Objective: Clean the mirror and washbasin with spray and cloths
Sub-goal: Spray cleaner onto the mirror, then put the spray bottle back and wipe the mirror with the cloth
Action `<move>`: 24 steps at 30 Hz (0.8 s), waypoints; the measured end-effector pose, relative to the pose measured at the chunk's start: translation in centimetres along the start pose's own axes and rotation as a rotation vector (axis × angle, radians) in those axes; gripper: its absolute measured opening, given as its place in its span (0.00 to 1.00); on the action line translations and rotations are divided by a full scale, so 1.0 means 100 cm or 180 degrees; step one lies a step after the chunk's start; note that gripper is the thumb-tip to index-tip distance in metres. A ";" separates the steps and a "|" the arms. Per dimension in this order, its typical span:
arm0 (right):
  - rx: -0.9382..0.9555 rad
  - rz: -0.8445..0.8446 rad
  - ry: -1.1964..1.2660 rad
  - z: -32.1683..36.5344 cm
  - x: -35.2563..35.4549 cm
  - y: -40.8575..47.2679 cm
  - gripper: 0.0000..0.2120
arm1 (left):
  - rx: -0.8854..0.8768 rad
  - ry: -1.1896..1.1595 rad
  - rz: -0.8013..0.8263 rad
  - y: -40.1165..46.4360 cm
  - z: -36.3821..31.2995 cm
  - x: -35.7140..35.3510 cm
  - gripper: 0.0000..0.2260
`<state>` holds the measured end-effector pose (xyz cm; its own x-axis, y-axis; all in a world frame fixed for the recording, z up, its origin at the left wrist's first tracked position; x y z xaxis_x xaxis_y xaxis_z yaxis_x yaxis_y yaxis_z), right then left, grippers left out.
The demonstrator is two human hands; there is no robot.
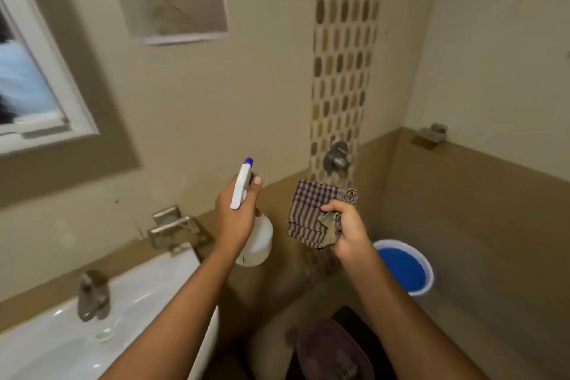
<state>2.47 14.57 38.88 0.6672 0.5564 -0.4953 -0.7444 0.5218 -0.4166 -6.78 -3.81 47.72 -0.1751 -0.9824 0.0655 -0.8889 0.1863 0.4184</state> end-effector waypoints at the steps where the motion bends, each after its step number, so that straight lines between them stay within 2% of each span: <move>1: -0.0040 -0.0088 -0.0070 -0.003 0.015 0.003 0.10 | 0.0045 -0.0020 0.0107 -0.003 0.008 -0.014 0.07; 9: -0.0261 -0.0770 0.0018 -0.043 0.116 0.019 0.04 | 0.0370 0.0095 0.1168 -0.039 0.085 -0.097 0.15; 12: -0.0349 -0.0979 0.0152 -0.065 0.143 0.019 0.11 | 0.0574 0.0199 0.1560 -0.055 0.125 -0.123 0.20; 14: -0.0285 -0.1166 0.0253 -0.075 0.162 0.019 0.10 | 0.0732 0.0161 0.1798 -0.069 0.145 -0.138 0.21; 17: -0.0348 -0.1365 0.0415 -0.094 0.184 0.017 0.14 | 0.0836 -0.0005 0.1965 -0.085 0.166 -0.155 0.09; 20: -0.0468 -0.1608 0.0385 -0.118 0.204 0.014 0.18 | 0.0737 -0.0001 0.2095 -0.096 0.193 -0.165 0.09; 24: -0.0666 -0.1985 0.0330 -0.156 0.227 0.015 0.25 | 0.0639 0.0132 0.2333 -0.117 0.236 -0.175 0.18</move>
<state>16.04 17.92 15.16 0.9763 0.1205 -0.1800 -0.2164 0.5835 -0.7827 -3.33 11.56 20.31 -0.7378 -0.6053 0.2987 -0.6121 0.7865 0.0821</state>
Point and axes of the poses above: each hand's wrist, its own y-axis towards the middle knuckle, its own x-axis out of the back of the hand, z = x × y, the point moved 7 cm from there along y, towards the middle knuckle, and after that the axes turned 5 degrees about -y, right-handed, at the moved point
